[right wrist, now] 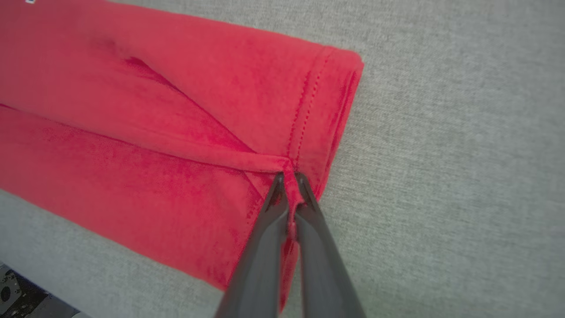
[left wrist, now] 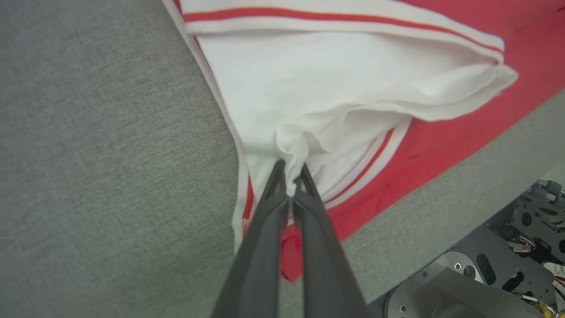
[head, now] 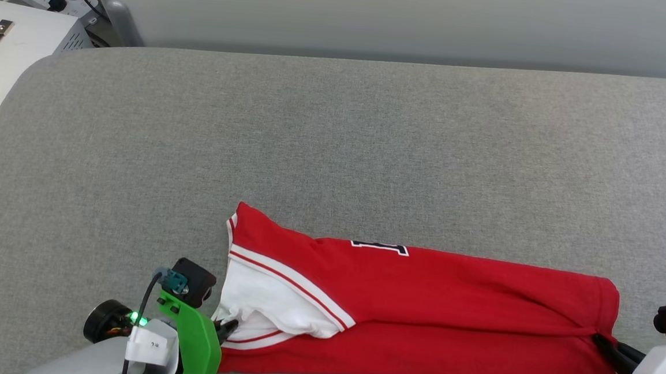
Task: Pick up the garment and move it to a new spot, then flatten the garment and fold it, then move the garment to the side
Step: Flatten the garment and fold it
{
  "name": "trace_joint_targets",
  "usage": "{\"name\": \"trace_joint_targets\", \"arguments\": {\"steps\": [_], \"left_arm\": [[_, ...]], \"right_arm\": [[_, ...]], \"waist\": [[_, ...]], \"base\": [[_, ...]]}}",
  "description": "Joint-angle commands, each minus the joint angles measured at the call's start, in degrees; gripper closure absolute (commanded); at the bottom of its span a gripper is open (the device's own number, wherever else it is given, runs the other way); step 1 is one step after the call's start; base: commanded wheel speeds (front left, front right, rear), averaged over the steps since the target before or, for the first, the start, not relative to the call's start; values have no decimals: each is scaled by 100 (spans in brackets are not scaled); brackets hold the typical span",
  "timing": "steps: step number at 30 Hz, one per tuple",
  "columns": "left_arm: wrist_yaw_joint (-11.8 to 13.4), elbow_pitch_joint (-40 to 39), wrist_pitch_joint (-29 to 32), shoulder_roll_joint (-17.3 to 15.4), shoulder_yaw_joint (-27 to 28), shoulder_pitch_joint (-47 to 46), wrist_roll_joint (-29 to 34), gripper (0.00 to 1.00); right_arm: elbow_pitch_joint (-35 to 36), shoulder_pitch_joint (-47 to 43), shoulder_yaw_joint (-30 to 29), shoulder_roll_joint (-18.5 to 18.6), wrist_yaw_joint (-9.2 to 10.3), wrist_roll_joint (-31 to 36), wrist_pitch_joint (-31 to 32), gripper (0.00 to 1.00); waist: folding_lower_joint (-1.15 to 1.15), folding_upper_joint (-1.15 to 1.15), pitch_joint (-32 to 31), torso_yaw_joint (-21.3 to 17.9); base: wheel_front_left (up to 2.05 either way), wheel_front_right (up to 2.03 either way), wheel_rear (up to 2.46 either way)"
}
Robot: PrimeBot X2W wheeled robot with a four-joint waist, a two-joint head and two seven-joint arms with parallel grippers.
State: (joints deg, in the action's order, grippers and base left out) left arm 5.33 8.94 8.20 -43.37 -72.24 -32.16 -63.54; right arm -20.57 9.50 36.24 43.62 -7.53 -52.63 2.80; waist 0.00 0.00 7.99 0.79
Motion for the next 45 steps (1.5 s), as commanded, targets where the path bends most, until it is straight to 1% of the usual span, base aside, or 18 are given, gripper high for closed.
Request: {"name": "trace_joint_targets", "arguments": {"steps": [1, 2, 3, 4, 5, 9, 12, 16, 21, 23, 25, 28, 31, 36, 40, 42, 45], "left_arm": [[40, 93, -57, 44, 3, 105, -17, 100], [64, 164, -136, 80, 26, 119, -9, 100], [87, 210, -215, 107, 54, 133, -6, 84], [115, 251, -320, 138, 99, 160, -20, 55], [162, 280, -449, 157, 159, 188, -31, 0], [448, 360, -1020, 181, 333, 300, 106, 0], [791, 320, -1607, 190, 547, 427, 212, 0], [1241, 195, -2125, 189, 830, 546, 389, 0], [1652, 51, -2306, 281, 1311, 718, 726, 0], [1808, -79, -2315, 383, 1687, 815, 1020, 0], [1898, -207, -2317, 507, 2085, 979, 1327, 0], [1959, -337, -2318, 691, 2622, 1271, 1798, 0], [1970, -443, -2319, 935, 3111, 1572, 2271, 0], [1903, -465, -2319, 1299, 3748, 1924, 2994, 0], [1792, -558, -2319, 1640, 4200, 2165, 3488, 0], [1669, -628, -2319, 1809, 4412, 2277, 3689, 0], [1396, -754, -2319, 2087, 4750, 2432, 3974, 0]], "right_arm": [[-5, -91, -53, -76, 4, 7, 62, 100], [0, -114, -85, -112, 4, 38, 95, 100], [3, -124, -121, -137, 4, 66, 111, 85], [18, -140, -186, -185, 4, 56, 137, 31], [54, -154, -231, -217, 4, 39, 158, 0], [284, -252, -490, -200, 4, 64, 156, 0], [630, -402, -815, -123, 4, -42, 200, 0], [1053, -568, -1304, 30, 4, -233, 353, 0], [1295, -722, -1910, 216, 4, -586, 710, 0], [1271, -791, -2096, 265, 4, -801, 995, 0], [1207, -838, -2202, 292, 4, -997, 1295, 0], [1072, -851, -2256, 278, 4, -1234, 1723, 0], [889, -773, -2223, 198, 4, -1321, 2034, 0], [553, -559, -2062, -71, 4, -1298, 2251, 0], [310, -396, -1857, -305, 4, -1271, 2307, 0], [237, -344, -1721, -414, 4, -1277, 2347, 0], [133, -282, -1552, -571, 4, -1294, 2352, 0]], "waist": [[0, 0, 47, -14], [0, 0, 53, -19], [0, 0, 52, -23], [0, 0, 40, -28], [0, 0, 17, -33], [0, 0, -119, -24], [0, 0, -249, 0], [0, 0, -332, 25], [0, 0, -303, 81], [0, 0, -253, 115], [0, 0, -200, 147], [0, 0, -118, 188], [0, 0, -17, 249], [0, 0, 107, 354], [0, 0, 180, 437], [0, 0, 201, 468], [0, 0, 216, 499]], "base": [[0, 0, 0], [0, 0, 0], [0, 0, 0], [0, 0, 0], [0, 0, 0], [0, 0, 0], [0, 0, 0], [0, 0, 0], [0, 0, 0], [0, 0, 0], [0, 0, 0], [0, 0, 0], [0, 0, 0], [0, 0, 0], [0, 0, 0], [0, 0, 0], [0, 0, 0]]}}
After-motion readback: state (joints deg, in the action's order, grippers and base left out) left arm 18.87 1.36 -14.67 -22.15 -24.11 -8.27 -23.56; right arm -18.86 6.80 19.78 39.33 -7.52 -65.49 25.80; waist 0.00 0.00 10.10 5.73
